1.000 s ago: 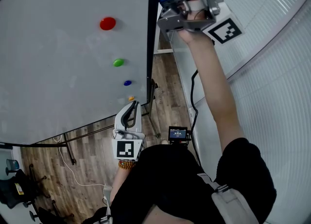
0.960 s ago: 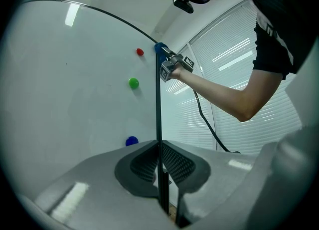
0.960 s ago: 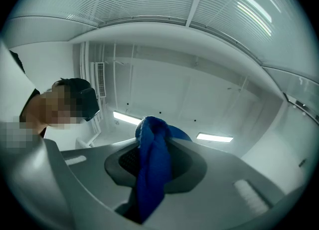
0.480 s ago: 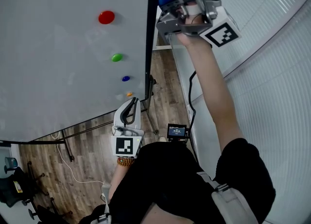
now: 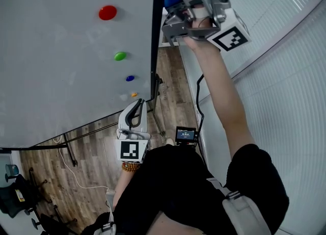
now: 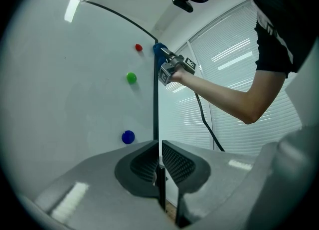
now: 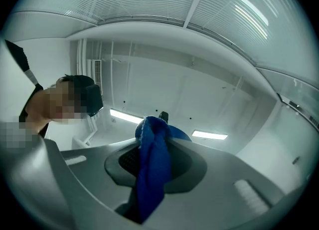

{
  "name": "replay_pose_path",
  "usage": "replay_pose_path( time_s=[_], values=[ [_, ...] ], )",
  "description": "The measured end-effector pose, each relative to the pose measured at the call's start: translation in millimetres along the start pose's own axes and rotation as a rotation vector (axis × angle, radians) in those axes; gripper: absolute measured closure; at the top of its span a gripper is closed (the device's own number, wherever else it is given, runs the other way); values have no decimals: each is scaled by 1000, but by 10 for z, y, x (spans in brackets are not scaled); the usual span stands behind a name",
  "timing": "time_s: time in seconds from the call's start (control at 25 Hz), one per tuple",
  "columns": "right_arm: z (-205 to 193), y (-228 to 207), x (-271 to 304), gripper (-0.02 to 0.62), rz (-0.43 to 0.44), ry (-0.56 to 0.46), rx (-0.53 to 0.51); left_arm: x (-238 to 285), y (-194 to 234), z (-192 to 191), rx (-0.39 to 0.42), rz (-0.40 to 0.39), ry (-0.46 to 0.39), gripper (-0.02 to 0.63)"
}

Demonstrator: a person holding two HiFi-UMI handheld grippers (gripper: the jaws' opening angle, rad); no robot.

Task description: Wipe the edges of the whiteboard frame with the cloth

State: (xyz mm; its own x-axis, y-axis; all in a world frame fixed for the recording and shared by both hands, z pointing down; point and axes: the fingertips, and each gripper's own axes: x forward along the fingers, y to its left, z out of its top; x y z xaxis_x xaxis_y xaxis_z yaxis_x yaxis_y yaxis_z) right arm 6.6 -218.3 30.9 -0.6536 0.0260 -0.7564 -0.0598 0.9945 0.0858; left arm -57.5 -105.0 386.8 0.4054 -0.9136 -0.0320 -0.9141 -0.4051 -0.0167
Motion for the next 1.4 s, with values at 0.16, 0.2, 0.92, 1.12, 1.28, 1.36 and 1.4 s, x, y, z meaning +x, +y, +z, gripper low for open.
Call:
replay_pose_path(
  time_s=[0.16, 0.2, 0.92, 1.12, 1.28, 1.36, 1.4],
  values=[
    [-212, -51, -222, 495, -4, -1, 6, 63, 29, -250, 13, -8, 12, 494],
    [-210, -39, -211, 495, -3, -1, 7, 57, 25, -231, 14, -10, 12, 494],
    [-197, 72, -135, 495, 7, 11, 16, 63, 34, 79, 4, -12, 12, 494],
    [-198, 86, -114, 495, 1, 17, 20, 75, 28, 172, -2, -15, 11, 494],
    [-226, 55, -155, 495, -8, 18, 29, 103, 26, 157, 7, -16, 19, 494],
    [-236, 43, -168, 495, -12, 19, 33, 116, 22, 172, 4, -17, 21, 494],
    [-235, 44, -162, 495, -11, 21, 32, 119, 22, 181, 3, -16, 22, 494]
  ],
)
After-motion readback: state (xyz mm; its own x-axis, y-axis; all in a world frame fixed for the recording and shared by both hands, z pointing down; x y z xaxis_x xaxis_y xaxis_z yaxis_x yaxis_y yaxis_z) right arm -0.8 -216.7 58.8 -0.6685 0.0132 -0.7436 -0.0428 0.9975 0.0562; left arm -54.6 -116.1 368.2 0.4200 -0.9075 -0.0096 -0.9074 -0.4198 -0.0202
